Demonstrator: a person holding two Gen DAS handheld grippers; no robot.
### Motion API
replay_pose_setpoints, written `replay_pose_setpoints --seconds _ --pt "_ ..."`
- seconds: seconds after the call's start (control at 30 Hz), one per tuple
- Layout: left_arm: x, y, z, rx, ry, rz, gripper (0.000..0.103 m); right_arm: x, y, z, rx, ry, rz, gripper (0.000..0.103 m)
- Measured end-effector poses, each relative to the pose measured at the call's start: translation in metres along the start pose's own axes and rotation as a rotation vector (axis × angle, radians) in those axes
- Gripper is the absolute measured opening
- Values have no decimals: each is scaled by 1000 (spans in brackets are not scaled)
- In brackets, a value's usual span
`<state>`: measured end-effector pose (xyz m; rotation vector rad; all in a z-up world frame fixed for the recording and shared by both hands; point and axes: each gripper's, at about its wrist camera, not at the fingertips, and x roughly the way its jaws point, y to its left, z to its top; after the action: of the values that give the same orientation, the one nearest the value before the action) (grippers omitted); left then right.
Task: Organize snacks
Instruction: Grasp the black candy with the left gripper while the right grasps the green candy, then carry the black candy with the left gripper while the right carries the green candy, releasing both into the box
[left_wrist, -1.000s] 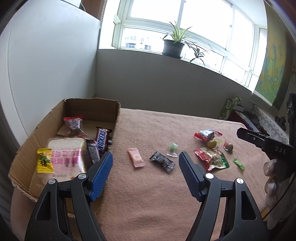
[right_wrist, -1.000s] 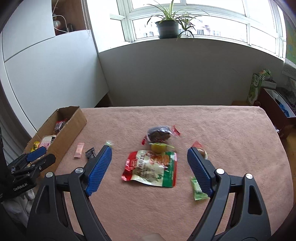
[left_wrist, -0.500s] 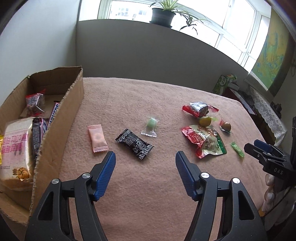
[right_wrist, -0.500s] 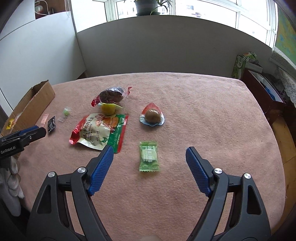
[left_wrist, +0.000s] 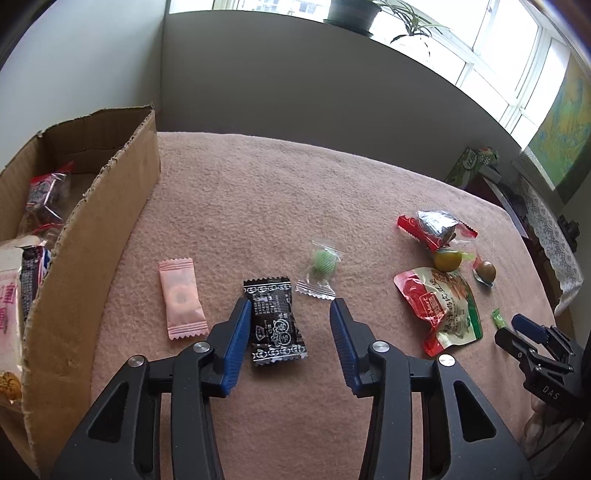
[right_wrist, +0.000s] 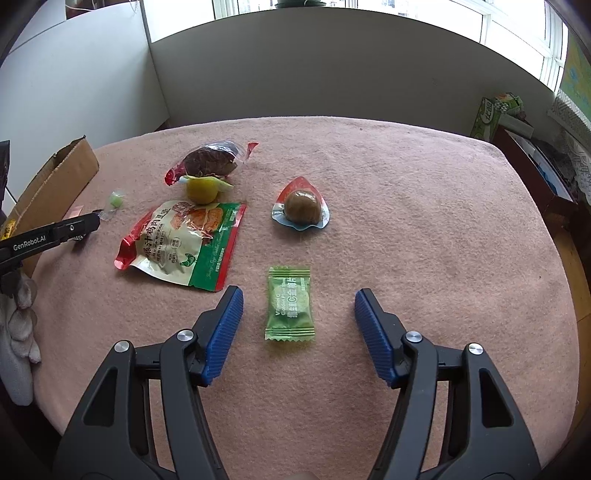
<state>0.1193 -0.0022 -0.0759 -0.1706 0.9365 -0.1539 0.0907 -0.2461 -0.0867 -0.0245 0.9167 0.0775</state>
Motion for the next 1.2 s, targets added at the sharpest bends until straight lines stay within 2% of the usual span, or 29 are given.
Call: replay_pose_setpoints --seconds 0.13,0.2,0.27,0.33,0.37,0.4,0.57,0.9,1.2 --pt "2 -3 1 25 -2 15 25 1 2 0 -3 3 -9 61" --pt "1 -5 0 35 -3 15 24 2 2 0 -11 2 -19 55" --pt "1 -7 -1 43 -3 14 24 1 4 -1 -23 -3 -24 43" --pt "1 -9 -2 46 -2 11 24 0 6 -1 -34 -9 -26 35" --pt "2 -10 -1 48 -2 9 24 -1 6 -2 -34 -12 -28 26" --pt "2 -11 -2 50 -2 8 24 -2 5 -2 -32 -14 -29 24" --pt "-4 -9 -7 54 -9 4 23 -6 3 -2 -13 -23 -21 24" --pt "-19 -11 -6 72 -56 -16 23 -30 2 6 28 -108 -6 24" --pt "-55 -3 -13 60 -156 -41 23 -51 48 25 -20 -184 63 24"
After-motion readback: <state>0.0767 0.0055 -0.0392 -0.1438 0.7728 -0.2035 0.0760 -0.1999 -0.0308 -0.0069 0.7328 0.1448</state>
